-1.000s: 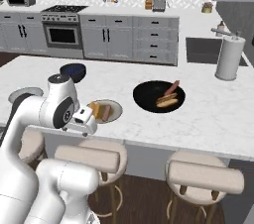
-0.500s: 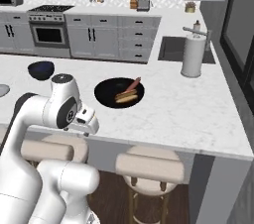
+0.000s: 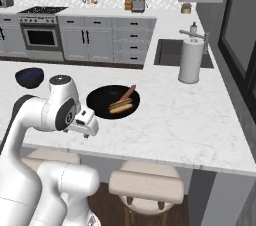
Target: Place one bun and one sausage from the bowl on each plate.
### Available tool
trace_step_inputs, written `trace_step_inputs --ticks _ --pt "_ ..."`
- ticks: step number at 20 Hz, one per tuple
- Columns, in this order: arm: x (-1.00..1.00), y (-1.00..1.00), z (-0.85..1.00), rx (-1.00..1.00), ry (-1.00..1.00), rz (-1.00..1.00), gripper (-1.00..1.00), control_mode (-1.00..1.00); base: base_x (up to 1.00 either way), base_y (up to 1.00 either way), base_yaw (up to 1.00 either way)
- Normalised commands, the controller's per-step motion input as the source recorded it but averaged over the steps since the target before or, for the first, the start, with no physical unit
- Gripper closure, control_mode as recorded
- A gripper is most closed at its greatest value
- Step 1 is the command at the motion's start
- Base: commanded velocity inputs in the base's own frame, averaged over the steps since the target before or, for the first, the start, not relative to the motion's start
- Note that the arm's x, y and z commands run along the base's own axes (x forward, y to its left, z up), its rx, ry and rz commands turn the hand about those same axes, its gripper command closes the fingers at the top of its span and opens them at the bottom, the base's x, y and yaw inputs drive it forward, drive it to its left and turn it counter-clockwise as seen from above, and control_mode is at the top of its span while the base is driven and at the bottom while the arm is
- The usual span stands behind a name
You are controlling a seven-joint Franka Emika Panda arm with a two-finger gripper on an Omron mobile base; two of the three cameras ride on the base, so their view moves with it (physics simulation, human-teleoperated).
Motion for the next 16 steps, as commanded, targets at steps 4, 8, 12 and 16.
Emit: trace_step_inputs --ticks 4,8,12,16 --pt "0.00 0.00 0.00 0.00 0.00 0.00 -1.00 1.00 0.99 0.01 0.00" --pt "0.00 0.00 0.00 0.00 0.00 0.00 -1.00 -1.00 0.48 0.00 0.00" --pt "0.22 0.00 0.13 0.00 -0.02 -0.02 -1.00 -1.00 0.00 0.00 0.00" --pt "1.00 0.00 0.71 -0.02 0.15 -0.10 -1.00 -1.00 0.00 0.00 0.00"
